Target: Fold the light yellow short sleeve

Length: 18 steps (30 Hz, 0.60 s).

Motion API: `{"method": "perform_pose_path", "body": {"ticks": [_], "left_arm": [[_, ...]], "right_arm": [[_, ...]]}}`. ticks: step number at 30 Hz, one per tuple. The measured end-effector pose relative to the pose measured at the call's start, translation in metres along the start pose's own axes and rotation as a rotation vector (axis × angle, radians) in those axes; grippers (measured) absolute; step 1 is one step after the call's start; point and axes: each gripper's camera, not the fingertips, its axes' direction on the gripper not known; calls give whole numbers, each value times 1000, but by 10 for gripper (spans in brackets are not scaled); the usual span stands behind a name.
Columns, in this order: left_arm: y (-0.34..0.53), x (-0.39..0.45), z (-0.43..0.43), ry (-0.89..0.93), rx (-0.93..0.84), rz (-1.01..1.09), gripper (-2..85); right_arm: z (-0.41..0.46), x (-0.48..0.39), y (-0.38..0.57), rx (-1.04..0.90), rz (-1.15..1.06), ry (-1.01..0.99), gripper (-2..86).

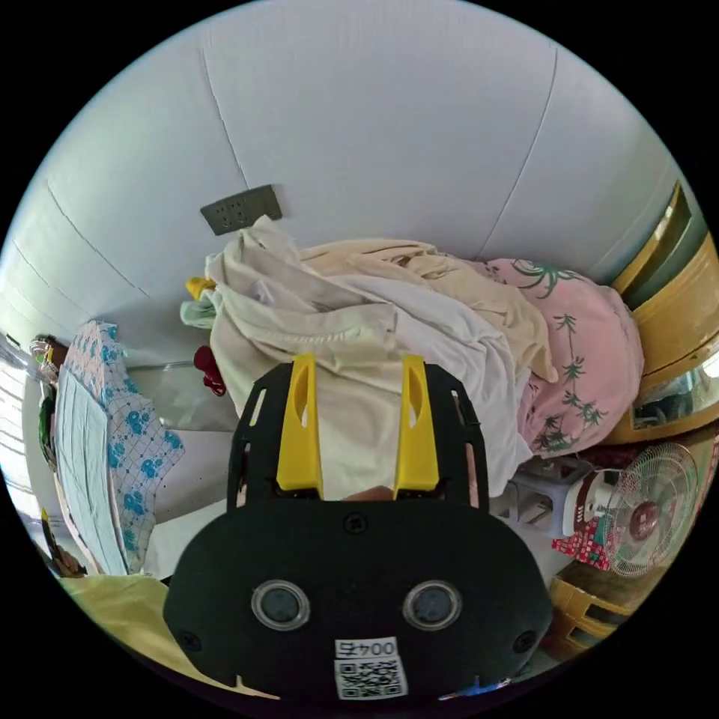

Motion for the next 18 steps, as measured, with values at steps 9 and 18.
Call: {"method": "perform_pose_path", "body": {"ticks": [9, 18], "left_arm": [[-44, 27, 117, -1, -13, 56, 3], [-50, 32, 187, 49, -31, 71, 3]], "right_arm": [[-186, 44, -5, 359, -36, -106, -6], [-378, 94, 19, 854, 39, -252, -7]]}}
